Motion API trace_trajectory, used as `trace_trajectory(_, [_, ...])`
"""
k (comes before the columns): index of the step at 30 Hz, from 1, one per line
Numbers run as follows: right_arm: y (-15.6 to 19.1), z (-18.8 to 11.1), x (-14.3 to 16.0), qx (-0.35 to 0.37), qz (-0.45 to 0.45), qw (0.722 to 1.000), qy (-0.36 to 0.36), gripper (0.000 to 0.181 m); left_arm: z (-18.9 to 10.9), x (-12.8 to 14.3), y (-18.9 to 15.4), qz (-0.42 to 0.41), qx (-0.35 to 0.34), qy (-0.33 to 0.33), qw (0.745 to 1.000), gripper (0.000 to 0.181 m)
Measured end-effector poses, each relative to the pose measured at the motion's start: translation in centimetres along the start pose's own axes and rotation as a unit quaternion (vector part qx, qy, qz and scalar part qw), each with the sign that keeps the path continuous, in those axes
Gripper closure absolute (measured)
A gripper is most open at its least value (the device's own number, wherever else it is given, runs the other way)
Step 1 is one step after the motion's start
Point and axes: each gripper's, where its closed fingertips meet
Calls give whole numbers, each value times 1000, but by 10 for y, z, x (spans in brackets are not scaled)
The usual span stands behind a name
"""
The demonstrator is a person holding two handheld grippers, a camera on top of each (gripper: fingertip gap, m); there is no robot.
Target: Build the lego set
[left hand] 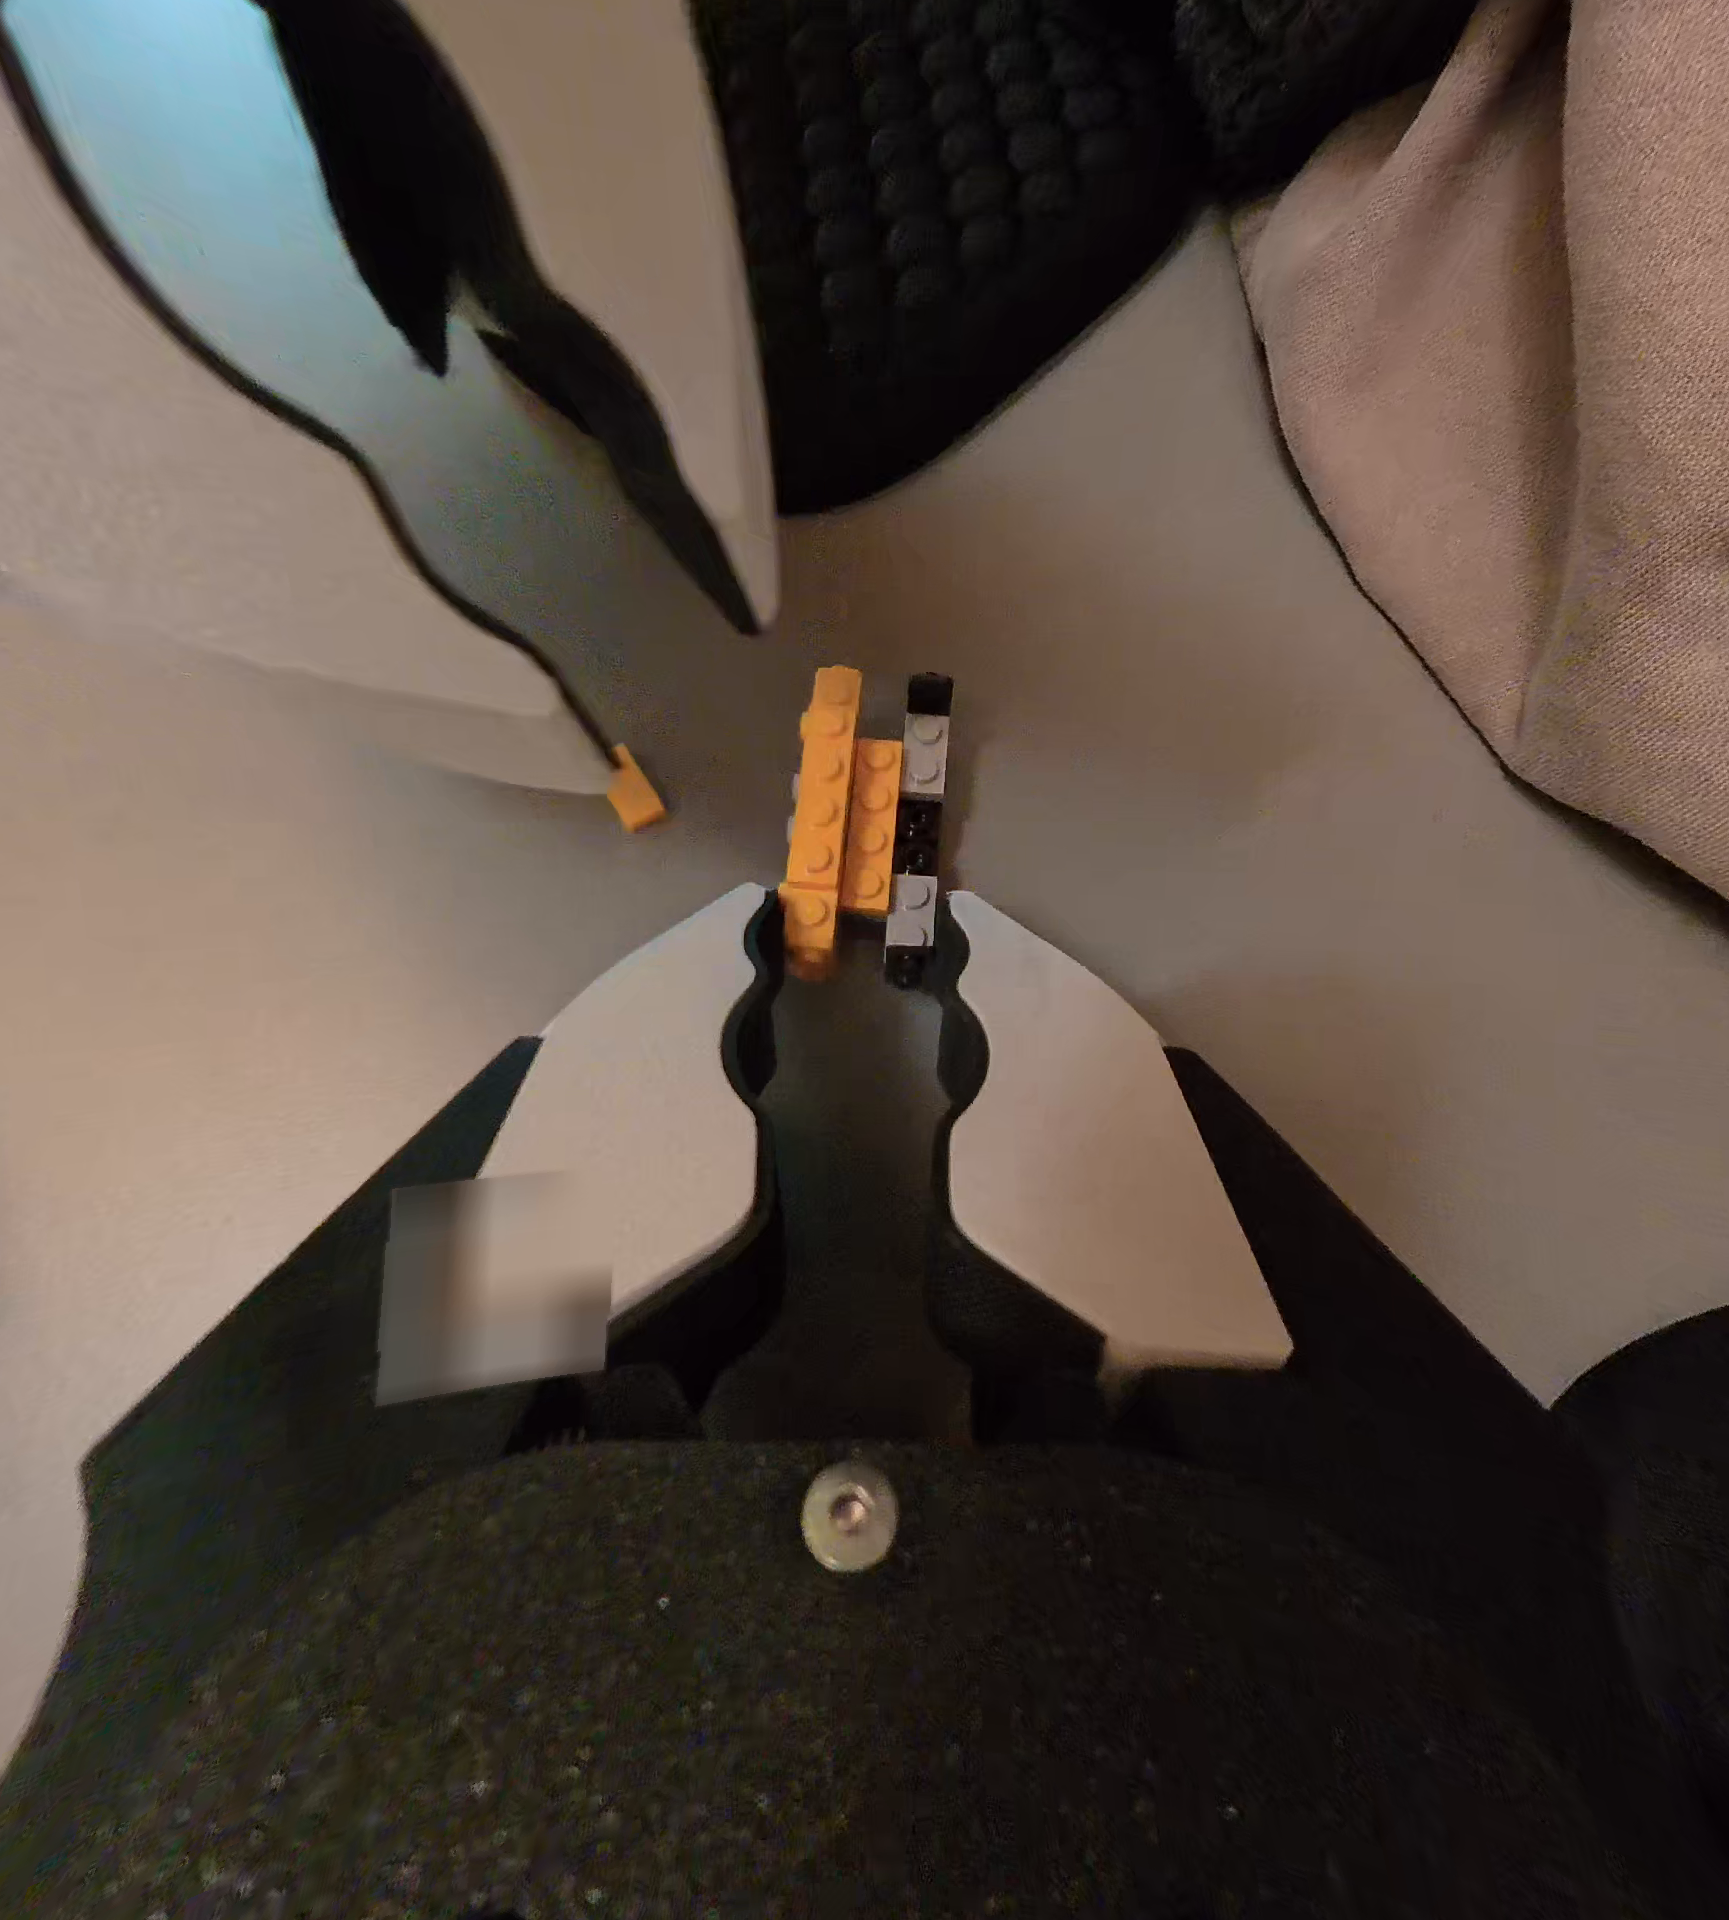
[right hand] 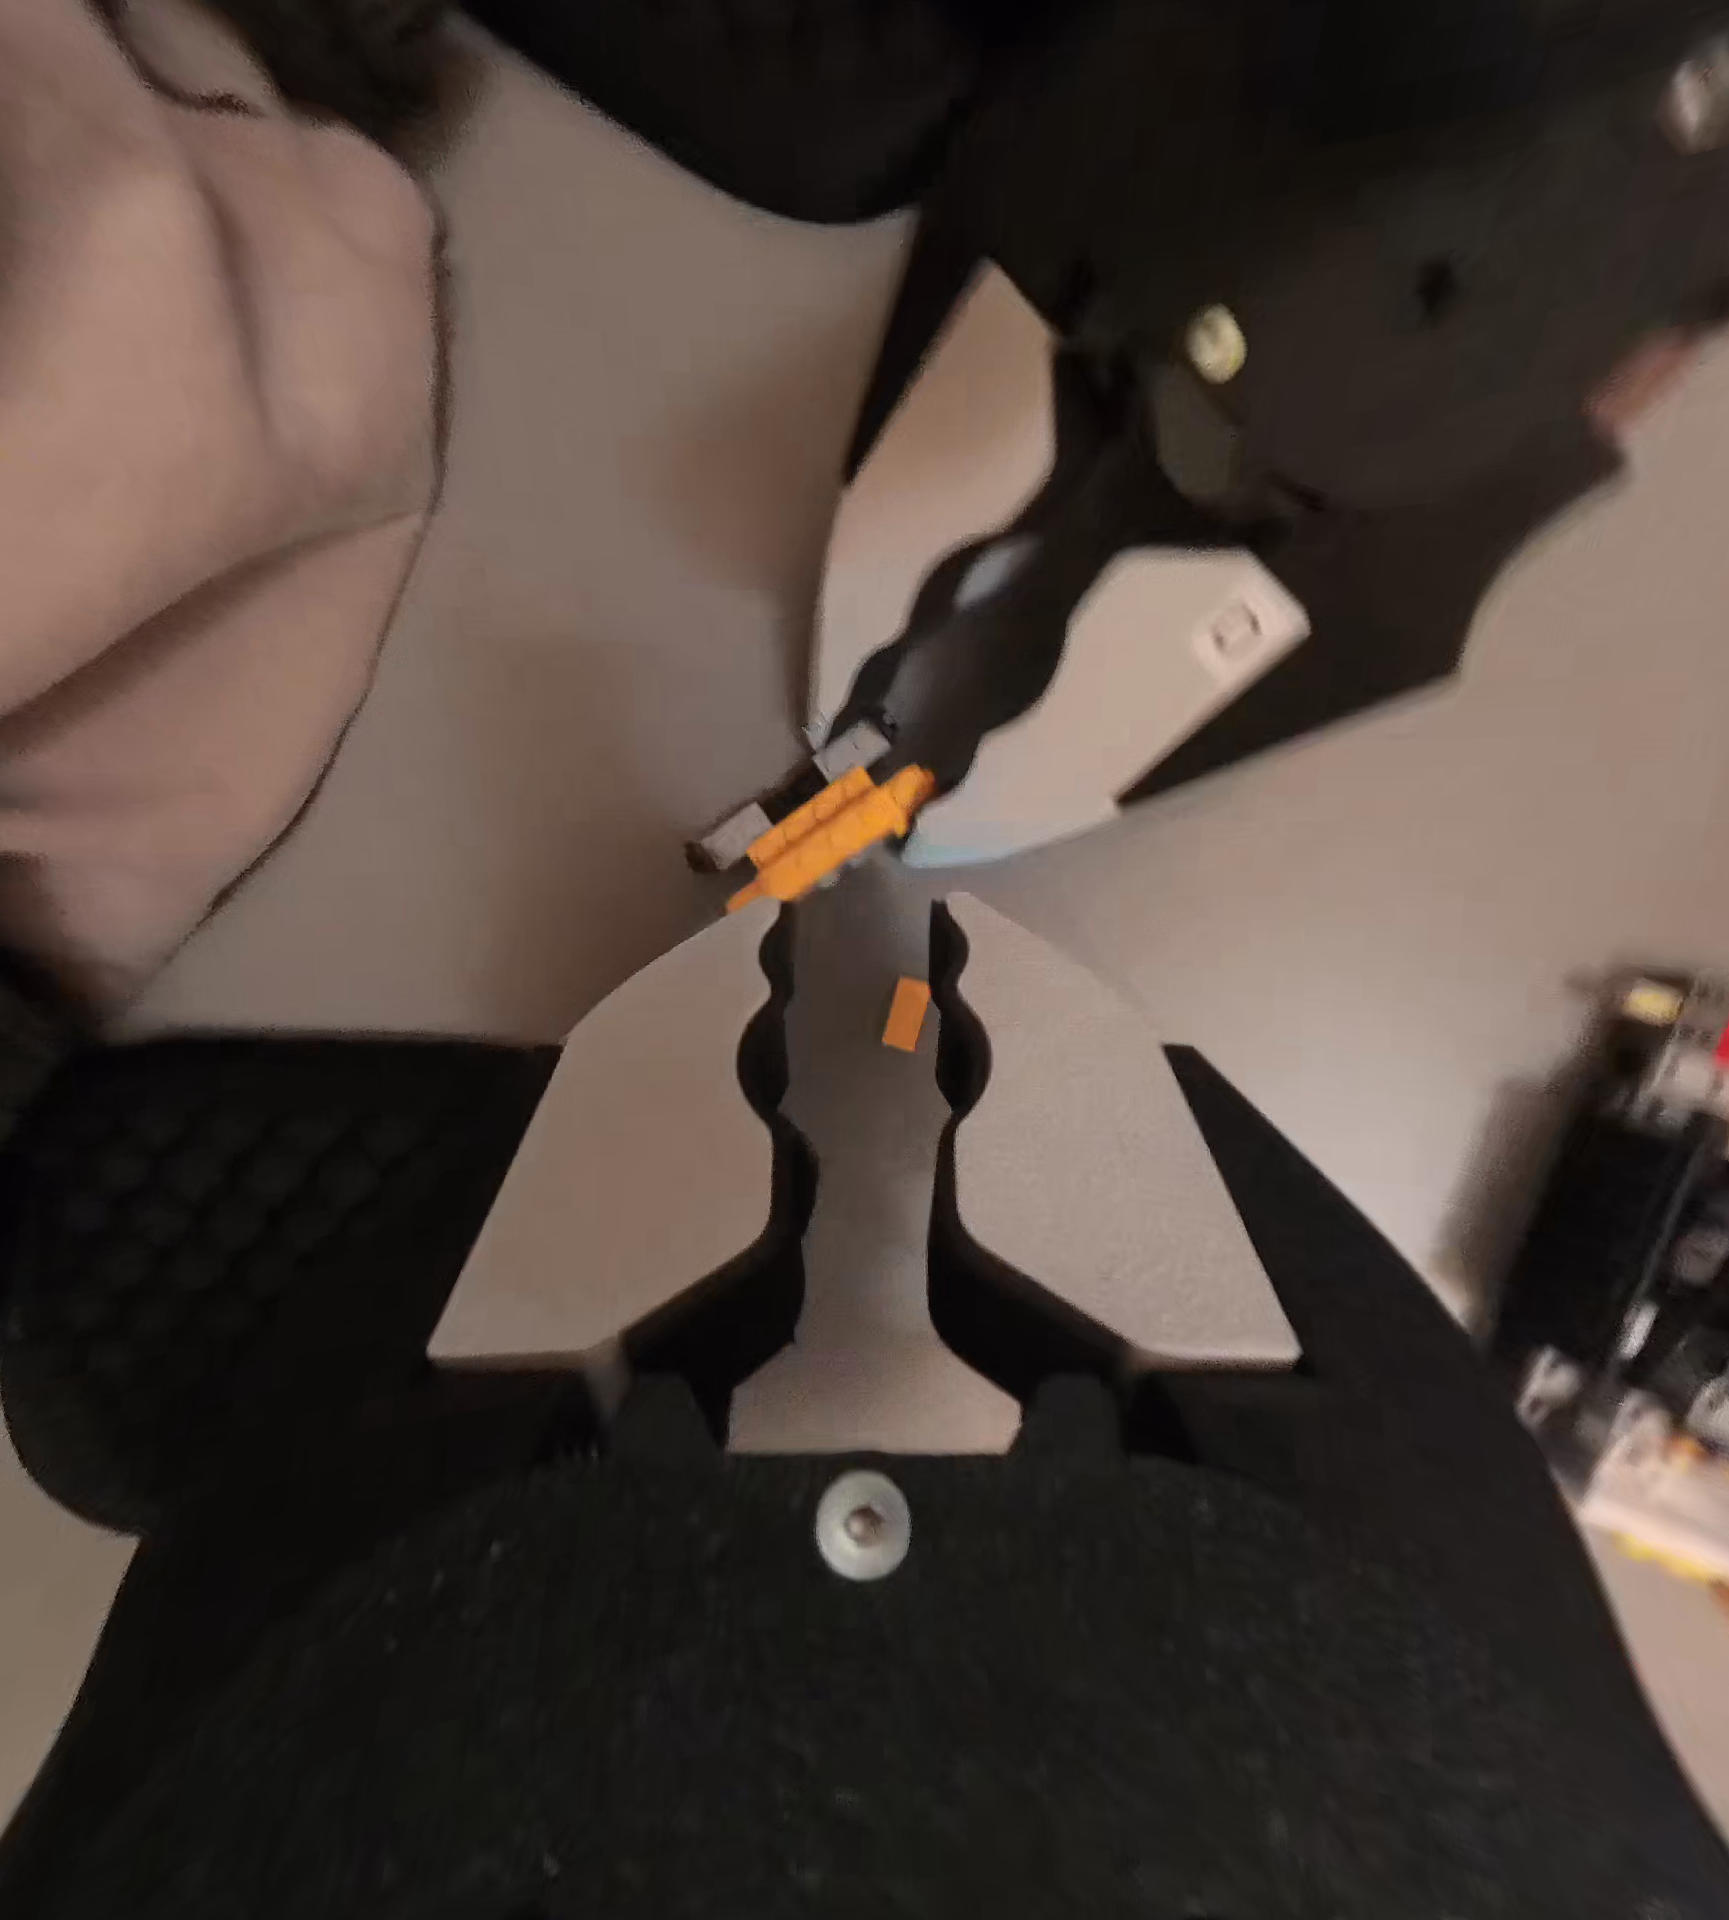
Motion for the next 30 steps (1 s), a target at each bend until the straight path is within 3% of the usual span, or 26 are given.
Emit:
trace_trajectory(3, [-5, 2, 24, 43, 62, 997, -18, 158, 0, 0, 0, -2, -4, 1, 1000, 154])
trace_trajectory(7, [-14, 12, 45, 115, 78, 990, 4, 164, 2, -2, 2, -15, -15, 8, 1000, 154])
trace_trajectory(18, [-21, 17, 44, 143, 130, 981, -2, 174, 6, 0, 12, -63, -112, 52, 990, 154])
trace_trajectory(23, [-14, 0, 13, 156, 142, 974, -85, 174, 4, 4, 13, -102, -170, 67, 978, 155])
trace_trajectory(30, [-9, 11, 5, 141, 153, 977, -47, 174, 4, 4, 12, -109, -174, 74, 976, 155])
Point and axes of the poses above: each gripper's, where its closed fingertips meet, z out along the fingers, x out of its underside, y = z × x across the jaws, and after that the axes turned 15 degrees about -x, right-handed
